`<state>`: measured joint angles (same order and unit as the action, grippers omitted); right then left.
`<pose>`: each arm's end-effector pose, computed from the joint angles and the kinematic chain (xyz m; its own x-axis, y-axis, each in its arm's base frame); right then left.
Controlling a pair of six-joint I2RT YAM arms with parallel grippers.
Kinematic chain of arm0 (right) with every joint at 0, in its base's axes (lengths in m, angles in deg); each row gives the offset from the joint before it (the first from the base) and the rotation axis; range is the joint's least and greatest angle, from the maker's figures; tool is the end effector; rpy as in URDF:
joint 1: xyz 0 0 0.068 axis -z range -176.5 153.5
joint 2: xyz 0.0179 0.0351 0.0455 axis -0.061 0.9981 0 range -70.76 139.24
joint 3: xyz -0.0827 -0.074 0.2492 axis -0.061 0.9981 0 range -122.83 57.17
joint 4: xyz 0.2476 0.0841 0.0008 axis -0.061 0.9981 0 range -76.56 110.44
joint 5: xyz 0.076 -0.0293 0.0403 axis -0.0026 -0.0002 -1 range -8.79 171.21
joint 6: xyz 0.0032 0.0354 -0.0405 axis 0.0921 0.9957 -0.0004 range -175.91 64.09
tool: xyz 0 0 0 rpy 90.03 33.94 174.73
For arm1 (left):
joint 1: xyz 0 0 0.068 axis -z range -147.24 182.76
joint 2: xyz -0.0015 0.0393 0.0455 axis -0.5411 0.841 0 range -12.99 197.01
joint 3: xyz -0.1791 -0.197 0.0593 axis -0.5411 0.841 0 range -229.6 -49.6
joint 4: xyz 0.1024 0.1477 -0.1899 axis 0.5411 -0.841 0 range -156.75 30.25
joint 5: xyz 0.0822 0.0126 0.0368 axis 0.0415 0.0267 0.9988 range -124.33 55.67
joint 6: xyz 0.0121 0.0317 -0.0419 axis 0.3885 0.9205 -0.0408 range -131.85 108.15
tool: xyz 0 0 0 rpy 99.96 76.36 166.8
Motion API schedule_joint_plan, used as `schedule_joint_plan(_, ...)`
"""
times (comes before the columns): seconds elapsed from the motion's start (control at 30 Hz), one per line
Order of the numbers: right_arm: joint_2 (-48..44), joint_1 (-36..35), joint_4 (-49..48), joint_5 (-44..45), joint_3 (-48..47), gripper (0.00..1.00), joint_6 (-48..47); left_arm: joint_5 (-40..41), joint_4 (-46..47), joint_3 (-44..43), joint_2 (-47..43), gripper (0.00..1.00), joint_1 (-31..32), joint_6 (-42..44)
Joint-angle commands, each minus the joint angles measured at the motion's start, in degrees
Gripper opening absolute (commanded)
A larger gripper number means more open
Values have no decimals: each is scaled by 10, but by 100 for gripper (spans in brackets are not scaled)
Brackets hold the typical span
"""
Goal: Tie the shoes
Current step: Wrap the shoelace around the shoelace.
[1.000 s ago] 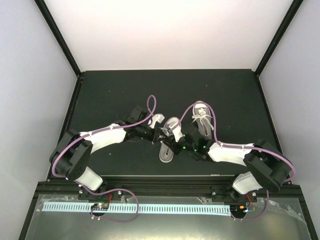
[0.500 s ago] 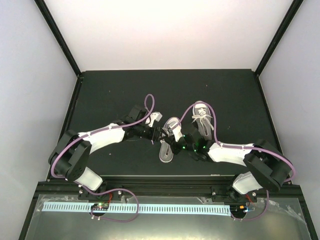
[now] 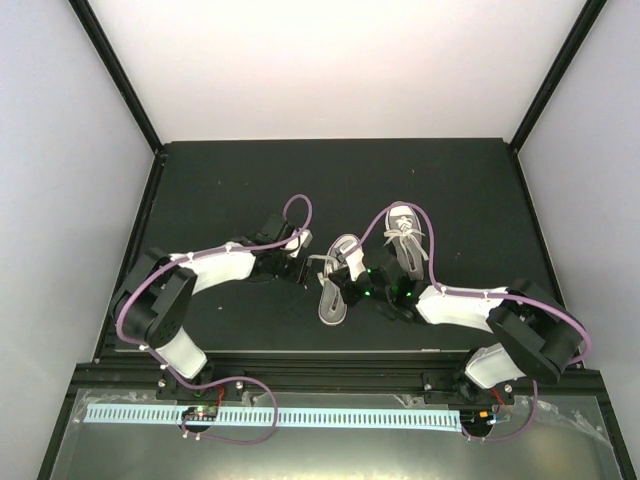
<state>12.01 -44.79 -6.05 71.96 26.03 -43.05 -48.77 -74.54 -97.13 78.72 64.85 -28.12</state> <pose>0.1808 0.2115 0.1625 -0.5292 -0.2636 -0.8065 -0.7279 0.6295 0.2719 0.2506 -0.1675 0.1566 -0.8715 0.2262 -0.4351 0.3951 0.8495 -0.3496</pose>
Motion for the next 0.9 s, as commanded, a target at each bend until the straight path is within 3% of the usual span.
schedule_joint_plan(0.0,1,-1,-30,4,5,2,6,43,-7,-36,33,62,-2,28)
schedule_joint_plan(0.23,3,-1,-29,1,5,2,6,73,0,-68,82,55,-1,44)
schedule_joint_plan(0.33,4,-1,-29,1,6,2,7,82,5,-81,103,48,-1,54)
schedule_joint_plan(0.43,3,-1,-28,2,6,2,9,89,2,-93,125,36,-1,61)
schedule_joint_plan(0.6,4,-1,-30,2,5,2,12,96,8,-88,124,2,-1,56)
schedule_joint_plan(0.87,-4,-1,-15,7,-4,2,27,-2,-4,-59,-2,1,-2,-17)
